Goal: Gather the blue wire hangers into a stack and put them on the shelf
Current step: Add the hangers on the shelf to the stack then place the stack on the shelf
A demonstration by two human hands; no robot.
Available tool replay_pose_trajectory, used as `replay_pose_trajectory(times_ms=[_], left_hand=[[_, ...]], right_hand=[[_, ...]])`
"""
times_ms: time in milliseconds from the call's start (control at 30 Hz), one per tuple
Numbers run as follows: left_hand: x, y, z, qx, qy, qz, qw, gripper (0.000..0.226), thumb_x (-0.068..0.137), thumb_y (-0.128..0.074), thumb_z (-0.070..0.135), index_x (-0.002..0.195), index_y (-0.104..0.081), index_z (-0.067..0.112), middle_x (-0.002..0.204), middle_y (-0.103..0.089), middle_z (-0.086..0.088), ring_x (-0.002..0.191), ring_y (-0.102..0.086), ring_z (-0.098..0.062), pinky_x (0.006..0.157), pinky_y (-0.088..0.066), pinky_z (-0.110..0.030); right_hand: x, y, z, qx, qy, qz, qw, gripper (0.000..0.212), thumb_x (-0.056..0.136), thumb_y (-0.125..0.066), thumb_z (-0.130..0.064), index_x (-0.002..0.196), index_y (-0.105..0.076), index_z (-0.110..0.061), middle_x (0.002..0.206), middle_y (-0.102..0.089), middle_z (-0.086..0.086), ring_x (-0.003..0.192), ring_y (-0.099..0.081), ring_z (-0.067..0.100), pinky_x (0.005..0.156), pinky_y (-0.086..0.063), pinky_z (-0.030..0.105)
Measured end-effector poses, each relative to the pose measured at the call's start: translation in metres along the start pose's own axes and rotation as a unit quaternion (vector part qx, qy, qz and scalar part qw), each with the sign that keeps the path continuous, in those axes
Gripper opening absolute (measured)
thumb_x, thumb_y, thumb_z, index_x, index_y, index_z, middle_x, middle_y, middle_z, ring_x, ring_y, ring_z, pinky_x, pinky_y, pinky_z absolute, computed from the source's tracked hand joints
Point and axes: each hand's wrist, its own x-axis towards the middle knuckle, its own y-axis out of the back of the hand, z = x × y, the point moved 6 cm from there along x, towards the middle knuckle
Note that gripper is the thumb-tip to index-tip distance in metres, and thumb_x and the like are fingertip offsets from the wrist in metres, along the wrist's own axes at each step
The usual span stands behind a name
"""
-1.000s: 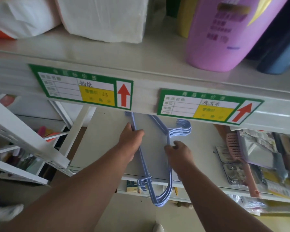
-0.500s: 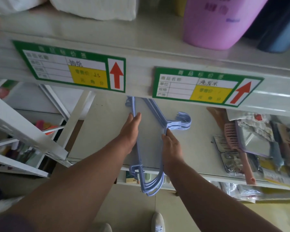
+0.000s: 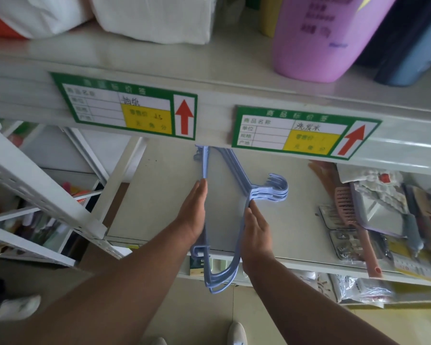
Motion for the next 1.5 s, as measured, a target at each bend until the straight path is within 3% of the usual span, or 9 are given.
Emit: replay_pose_trajectory(times_ms=[167,300,500,633,767,933,1100,1433,1500], left_hand=[[-0.034,-0.004,0.015,-0.035,0.001,-0.031,0.999,0.070,0.098,-0.047,0.076,0.132,-0.076,0.023,0.130,-0.080,-0.005,0.124,-0.074,-0.022,0.106,-0.054,-0.044],[-0.013,0.004,-0.004,0.002,0.003,-0.032,0.999,0.097,0.078,-0.048,0.099,0.150,-0.060,0.035,0.156,-0.063,0.005,0.149,-0.054,-0.019,0.125,-0.037,-0.051],[-0.007,0.007,0.005,0.049,-0.012,-0.044,0.998,0.112,0.070,-0.044,0.106,0.153,-0.057,0.033,0.160,-0.059,0.006,0.150,-0.051,-0.014,0.129,-0.032,-0.049],[-0.007,0.010,0.009,0.033,0.014,-0.079,0.996,0.109,0.071,-0.045,0.105,0.154,-0.055,0.036,0.160,-0.057,0.012,0.152,-0.047,-0.010,0.131,-0.027,-0.048],[-0.024,0.001,0.008,0.002,0.021,-0.117,0.993,0.101,0.074,-0.047,0.101,0.145,-0.066,0.032,0.147,-0.071,0.005,0.138,-0.063,-0.014,0.119,-0.043,-0.044],[-0.018,-0.002,-0.003,0.030,0.024,-0.105,0.994,0.107,0.073,-0.045,0.104,0.159,-0.047,0.041,0.168,-0.046,0.014,0.157,-0.038,-0.009,0.132,-0.022,-0.050],[-0.018,-0.002,-0.005,0.038,0.025,-0.105,0.993,0.105,0.072,-0.045,0.104,0.158,-0.048,0.043,0.168,-0.046,0.017,0.157,-0.037,-0.007,0.132,-0.021,-0.049],[-0.019,-0.001,-0.007,0.032,0.006,-0.101,0.994,0.106,0.074,-0.047,0.102,0.158,-0.049,0.038,0.168,-0.047,0.013,0.157,-0.038,-0.008,0.132,-0.022,-0.049],[-0.024,-0.002,-0.004,0.036,0.003,-0.100,0.994,0.106,0.074,-0.046,0.103,0.159,-0.048,0.040,0.169,-0.046,0.014,0.157,-0.037,-0.007,0.133,-0.021,-0.049]], right_hand=[[0.006,-0.006,0.016,0.020,0.001,-0.014,1.000,0.061,0.094,-0.046,-0.050,0.150,-0.060,-0.032,0.149,-0.069,-0.007,0.143,-0.061,0.018,0.125,-0.042,0.052],[-0.005,-0.008,0.001,0.021,-0.001,-0.005,1.000,0.069,0.092,-0.047,-0.050,0.157,-0.055,-0.025,0.157,-0.062,-0.005,0.149,-0.054,0.016,0.129,-0.037,0.048],[-0.006,-0.010,0.004,0.002,0.007,-0.010,1.000,0.078,0.087,-0.045,-0.056,0.158,-0.053,-0.026,0.157,-0.061,-0.007,0.148,-0.054,0.015,0.129,-0.038,0.047],[-0.015,-0.003,-0.010,0.012,0.000,0.002,1.000,0.059,0.104,-0.045,-0.040,0.159,-0.052,-0.021,0.158,-0.056,-0.011,0.148,-0.050,0.013,0.130,-0.034,0.044],[-0.010,-0.003,-0.002,0.015,-0.003,0.009,1.000,0.070,0.089,-0.043,-0.055,0.152,-0.059,-0.029,0.151,-0.067,-0.007,0.141,-0.060,0.019,0.124,-0.042,0.048],[-0.011,-0.009,0.002,0.013,0.002,0.002,1.000,0.070,0.092,-0.043,-0.051,0.157,-0.053,-0.027,0.156,-0.062,-0.005,0.147,-0.055,0.018,0.128,-0.037,0.048],[-0.018,-0.011,-0.004,0.033,0.007,0.001,0.999,0.055,0.109,-0.043,-0.029,0.163,-0.046,-0.018,0.164,-0.052,-0.004,0.153,-0.046,0.015,0.132,-0.030,0.042],[-0.020,-0.010,0.005,0.030,-0.010,0.017,0.999,0.044,0.114,-0.043,-0.023,0.155,-0.054,-0.012,0.153,-0.063,0.008,0.141,-0.058,0.028,0.125,-0.040,0.047],[-0.023,-0.010,0.003,0.040,-0.022,0.019,0.999,0.046,0.114,-0.043,-0.021,0.159,-0.051,-0.013,0.151,-0.062,0.001,0.138,-0.059,0.021,0.125,-0.038,0.037]])
